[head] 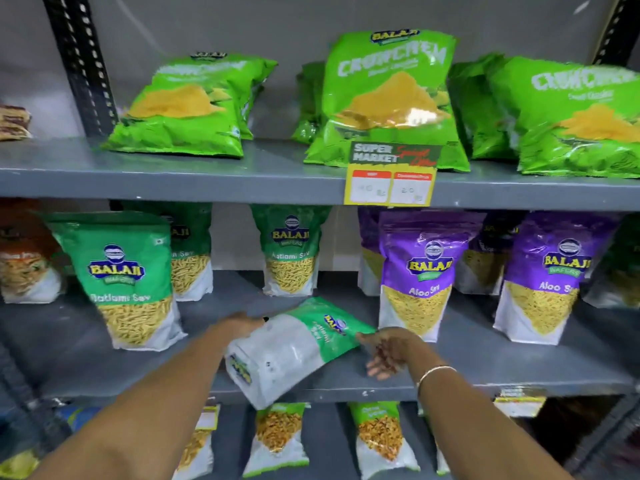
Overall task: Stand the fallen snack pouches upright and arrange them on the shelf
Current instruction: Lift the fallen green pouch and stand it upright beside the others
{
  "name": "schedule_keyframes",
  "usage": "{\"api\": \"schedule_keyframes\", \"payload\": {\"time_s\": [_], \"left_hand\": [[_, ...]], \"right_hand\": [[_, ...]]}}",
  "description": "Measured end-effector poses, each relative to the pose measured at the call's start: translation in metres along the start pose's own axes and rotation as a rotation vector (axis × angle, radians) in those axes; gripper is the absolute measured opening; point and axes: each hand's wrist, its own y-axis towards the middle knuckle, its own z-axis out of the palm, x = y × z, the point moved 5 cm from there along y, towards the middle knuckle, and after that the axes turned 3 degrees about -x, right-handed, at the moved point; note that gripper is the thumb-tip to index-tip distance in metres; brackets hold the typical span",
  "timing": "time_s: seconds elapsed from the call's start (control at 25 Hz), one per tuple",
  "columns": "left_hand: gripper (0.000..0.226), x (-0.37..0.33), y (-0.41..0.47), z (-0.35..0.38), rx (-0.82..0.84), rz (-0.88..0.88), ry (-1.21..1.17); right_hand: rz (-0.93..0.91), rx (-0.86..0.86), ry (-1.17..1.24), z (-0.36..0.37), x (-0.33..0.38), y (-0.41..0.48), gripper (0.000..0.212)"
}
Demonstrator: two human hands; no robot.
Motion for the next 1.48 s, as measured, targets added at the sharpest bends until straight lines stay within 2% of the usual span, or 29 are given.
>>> {"api": "schedule_keyframes", "payload": {"time_s": [0.04, 0.12, 0.16, 0.2, 0.24, 0.28, 0.4, 0.48, 0.6, 0.68, 0.76, 0.92, 1.0, 1.08, 1.16, 1.28, 1.36, 1.4, 1.48], "left_hand": [[0.033, 0.013, 0.008, 0.002, 0.086, -0.004, -0.057], [0.065, 0.027, 0.006, 0.003, 0.143, -0.047, -0.174], [0.061, 0.028, 0.004, 0.003, 0.169, -0.046, -0.239], [0.046, 0.026, -0.001, 0.002, 0.188, -0.019, -0.267], [0.032, 0.026, -0.003, 0.003, 0.253, -0.015, -0.314], [0.027, 0.026, -0.002, 0.006, 0.317, -0.033, -0.35], [0.026, 0.032, -0.014, 0.006, 0.505, -0.107, -0.475], [0.025, 0.032, -0.017, 0.004, 0.534, -0.112, -0.427], [0.02, 0.016, -0.028, -0.014, 0.471, -0.044, -0.388], [0.017, 0.003, -0.028, -0.029, 0.438, 0.014, -0.401], [0.02, -0.006, -0.025, -0.04, 0.369, 0.072, -0.389], [0.035, -0.013, -0.011, -0.042, 0.126, 0.167, -0.396], [0.048, -0.006, 0.0, -0.033, -0.025, 0.185, -0.389], [0.066, 0.001, 0.007, -0.022, -0.132, 0.162, -0.407], [0.071, 0.008, 0.009, -0.014, -0.199, 0.133, -0.412], [0.069, 0.011, 0.012, -0.009, -0.222, 0.122, -0.432], [0.075, 0.013, 0.014, -0.01, -0.162, 0.132, -0.438], [0.077, 0.013, 0.013, -0.01, -0.112, 0.139, -0.438], [0.073, 0.015, 0.01, -0.009, -0.004, 0.163, -0.378]], "right_hand": [[-0.025, -0.006, 0.106, 0.024, 0.007, 0.0, 0.048], [-0.055, -0.001, 0.312, 0.065, 0.016, -0.006, 0.037], [-0.066, -0.019, 0.419, 0.079, 0.02, -0.006, 0.033], [-0.07, -0.044, 0.527, 0.089, 0.022, -0.007, 0.03], [-0.085, -0.069, 0.605, 0.095, 0.025, -0.01, 0.029], [-0.104, -0.098, 0.65, 0.098, 0.027, -0.013, 0.029], [-0.175, -0.106, 0.668, 0.099, 0.035, -0.029, 0.033], [-0.236, -0.109, 0.68, 0.097, 0.046, -0.049, 0.025], [-0.273, -0.173, 0.699, 0.084, 0.064, -0.065, 0.021], [-0.302, -0.205, 0.671, 0.074, 0.078, -0.069, 0.039], [-0.39, -0.235, 0.665, 0.065, 0.097, -0.078, 0.049], [-0.6, -0.369, 0.605, 0.055, 0.134, -0.081, 0.047], [-0.662, -0.419, 0.515, 0.057, 0.144, -0.069, 0.038], [-0.688, -0.491, 0.381, 0.062, 0.146, -0.06, 0.05], [-0.712, -0.502, 0.336, 0.066, 0.146, -0.05, 0.062], [-0.693, -0.473, 0.36, 0.068, 0.144, -0.043, 0.065], [-0.674, -0.436, 0.381, 0.068, 0.143, -0.04, 0.067], [-0.638, -0.443, 0.357, 0.068, 0.141, -0.043, 0.068], [-0.454, -0.4, 0.29, 0.069, 0.131, -0.043, 0.066]]}}
